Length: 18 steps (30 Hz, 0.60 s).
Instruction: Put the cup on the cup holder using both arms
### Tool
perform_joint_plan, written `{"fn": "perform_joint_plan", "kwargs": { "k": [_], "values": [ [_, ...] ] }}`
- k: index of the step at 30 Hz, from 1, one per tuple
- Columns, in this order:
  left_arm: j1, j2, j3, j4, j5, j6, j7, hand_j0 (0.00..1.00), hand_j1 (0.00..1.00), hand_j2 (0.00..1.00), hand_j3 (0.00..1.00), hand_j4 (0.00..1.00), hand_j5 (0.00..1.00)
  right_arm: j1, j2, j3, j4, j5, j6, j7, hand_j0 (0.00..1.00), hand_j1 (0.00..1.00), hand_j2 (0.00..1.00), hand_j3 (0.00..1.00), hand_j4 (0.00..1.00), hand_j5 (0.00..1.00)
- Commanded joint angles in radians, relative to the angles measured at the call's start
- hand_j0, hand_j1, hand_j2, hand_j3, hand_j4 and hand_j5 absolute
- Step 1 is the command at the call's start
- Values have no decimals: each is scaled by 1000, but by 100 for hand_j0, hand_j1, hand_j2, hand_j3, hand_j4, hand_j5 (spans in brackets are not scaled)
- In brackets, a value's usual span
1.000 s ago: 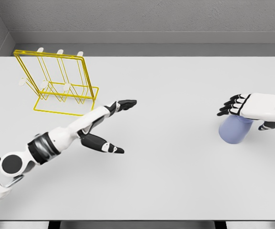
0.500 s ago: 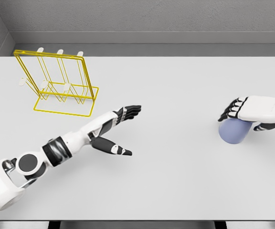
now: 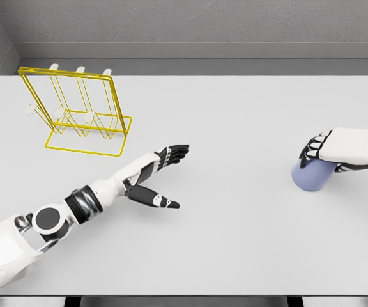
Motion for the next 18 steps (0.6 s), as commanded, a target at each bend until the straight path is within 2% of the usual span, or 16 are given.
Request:
{"fn": "perform_joint_plan", "kwargs": {
  "k": [1,9,13,17,18],
  "values": [
    [0,-1,0,0,2,0,0,100,100,100,100,100,100,0,-1,-4,-2,-8,2,-1,56,56,56,56,56,56],
    [0,-2,2,10,2,-2,0,100,100,100,100,100,100,-3,-15,-54,-55,-14,2,24,53,53,53,53,53,53],
    [0,-1,3,10,4,-3,1,100,100,100,100,100,100,-3,-21,-110,-118,-17,2,44,52,52,52,52,52,52],
    [0,-1,5,10,4,-3,0,100,100,100,100,100,100,-9,-21,-130,-178,-14,2,45,50,50,50,50,50,50],
    [0,-1,6,10,4,-3,0,100,100,100,100,100,100,-9,-19,-130,-212,-11,2,45,50,50,50,50,50,50]
  ]
}}
